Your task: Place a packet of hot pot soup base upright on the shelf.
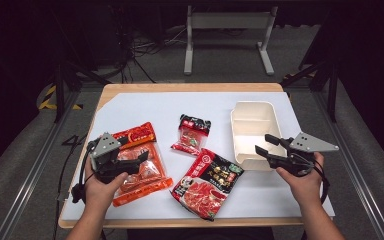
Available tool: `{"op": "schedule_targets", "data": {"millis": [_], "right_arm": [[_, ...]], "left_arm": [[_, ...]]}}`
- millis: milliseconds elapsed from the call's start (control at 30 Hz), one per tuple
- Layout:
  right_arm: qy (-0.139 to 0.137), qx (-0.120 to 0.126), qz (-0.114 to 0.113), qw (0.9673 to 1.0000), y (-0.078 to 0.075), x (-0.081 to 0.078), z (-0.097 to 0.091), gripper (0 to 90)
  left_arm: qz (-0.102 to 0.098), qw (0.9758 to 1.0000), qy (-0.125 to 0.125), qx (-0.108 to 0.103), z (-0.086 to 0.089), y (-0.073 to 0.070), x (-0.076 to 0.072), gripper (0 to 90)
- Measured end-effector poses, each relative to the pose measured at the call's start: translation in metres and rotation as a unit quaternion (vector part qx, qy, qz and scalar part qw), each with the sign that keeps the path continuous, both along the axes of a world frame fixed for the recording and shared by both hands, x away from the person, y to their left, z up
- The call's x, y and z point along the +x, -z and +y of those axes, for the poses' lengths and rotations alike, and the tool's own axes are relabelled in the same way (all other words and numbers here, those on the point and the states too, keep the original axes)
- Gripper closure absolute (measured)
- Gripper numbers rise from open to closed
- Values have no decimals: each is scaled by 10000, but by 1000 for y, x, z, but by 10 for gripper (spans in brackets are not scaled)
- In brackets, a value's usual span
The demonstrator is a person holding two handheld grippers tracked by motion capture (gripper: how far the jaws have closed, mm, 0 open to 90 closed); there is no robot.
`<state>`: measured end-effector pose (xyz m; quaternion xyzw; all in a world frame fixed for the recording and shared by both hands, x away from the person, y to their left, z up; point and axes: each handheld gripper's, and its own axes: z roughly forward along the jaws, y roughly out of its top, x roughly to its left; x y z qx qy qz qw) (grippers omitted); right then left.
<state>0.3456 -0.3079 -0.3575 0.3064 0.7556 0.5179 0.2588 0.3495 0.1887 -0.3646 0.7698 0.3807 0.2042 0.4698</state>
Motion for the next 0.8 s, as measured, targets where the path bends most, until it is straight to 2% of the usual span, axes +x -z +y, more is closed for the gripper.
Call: {"op": "schedule_targets", "data": {"millis": [233,367,500,800], "right_arm": [[19,36,8,10000,-1,2,-2,462],[-10,-7,52,10000,1,3,0,458],[-3,-11,63,10000,2,3,1,456],[0,-63,80,9999,-1,2,0,471]], "left_arm": [[-70,9998,175,-38,-3,-2,1,150],[-76,9996,203,-157,-4,-5,2,151],[-16,9991,348,-260,-10,-11,5,150],[-2,9973,717,-126,-35,-22,15,148]]}}
